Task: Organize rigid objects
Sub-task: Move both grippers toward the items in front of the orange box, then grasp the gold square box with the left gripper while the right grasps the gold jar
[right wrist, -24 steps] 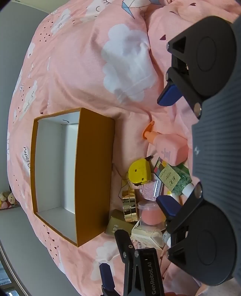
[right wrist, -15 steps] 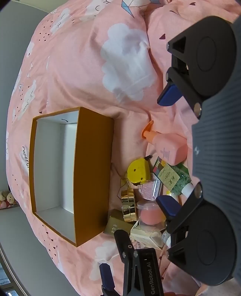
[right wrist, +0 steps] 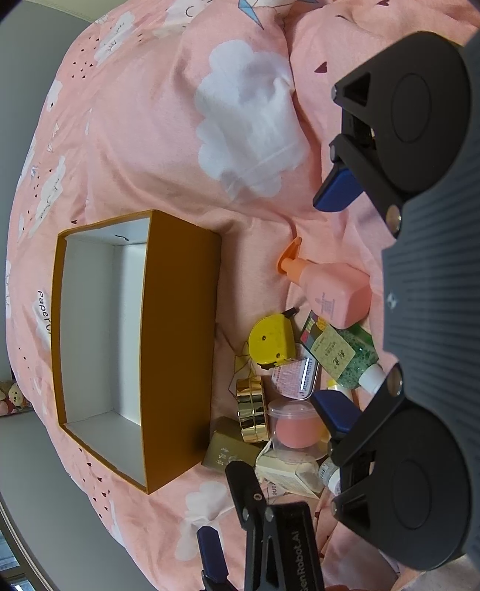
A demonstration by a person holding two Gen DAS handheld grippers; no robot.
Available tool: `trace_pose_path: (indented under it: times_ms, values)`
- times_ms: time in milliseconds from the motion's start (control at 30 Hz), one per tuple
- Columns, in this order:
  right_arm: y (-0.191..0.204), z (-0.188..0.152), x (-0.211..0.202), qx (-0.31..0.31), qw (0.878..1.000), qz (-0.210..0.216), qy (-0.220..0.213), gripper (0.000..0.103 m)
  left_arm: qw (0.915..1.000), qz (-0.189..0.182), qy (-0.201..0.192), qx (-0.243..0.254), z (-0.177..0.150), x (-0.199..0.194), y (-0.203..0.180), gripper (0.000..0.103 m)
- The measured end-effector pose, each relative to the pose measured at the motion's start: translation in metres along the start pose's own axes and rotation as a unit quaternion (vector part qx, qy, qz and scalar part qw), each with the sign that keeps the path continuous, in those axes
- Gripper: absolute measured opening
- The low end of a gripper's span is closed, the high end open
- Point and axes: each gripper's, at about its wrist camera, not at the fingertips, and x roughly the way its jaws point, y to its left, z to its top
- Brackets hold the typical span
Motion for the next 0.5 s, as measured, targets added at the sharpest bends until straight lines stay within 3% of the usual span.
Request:
trace_pose_path:
  times_ms: [200, 300, 367, 500]
  values:
    - [-0.001, 0.011, 0.011, -0.021, 1.000, 0.000, 0.016, 0.100, 0.9987, -0.017, 0.048, -0.002, -0.004, 0.009, 0.010, 0.103]
    - [0.000, 0.019, 0.017, -0.041, 0.999, 0.007, 0.024, 0.100, 0.9972, -0.027, 0.070, -0.005, -0.006, 0.013, 0.019, 0.090]
    - [0.001, 0.025, 0.023, -0.058, 0.998, 0.023, 0.027, 0.100, 0.9962, -0.033, 0.079, -0.019, -0.006, 0.016, 0.028, 0.087]
    - [0.006, 0.041, 0.036, -0.084, 0.995, 0.034, 0.037, 0.082, 0.9943, -0.029, 0.091, -0.046, -0.006, 0.025, 0.045, 0.080]
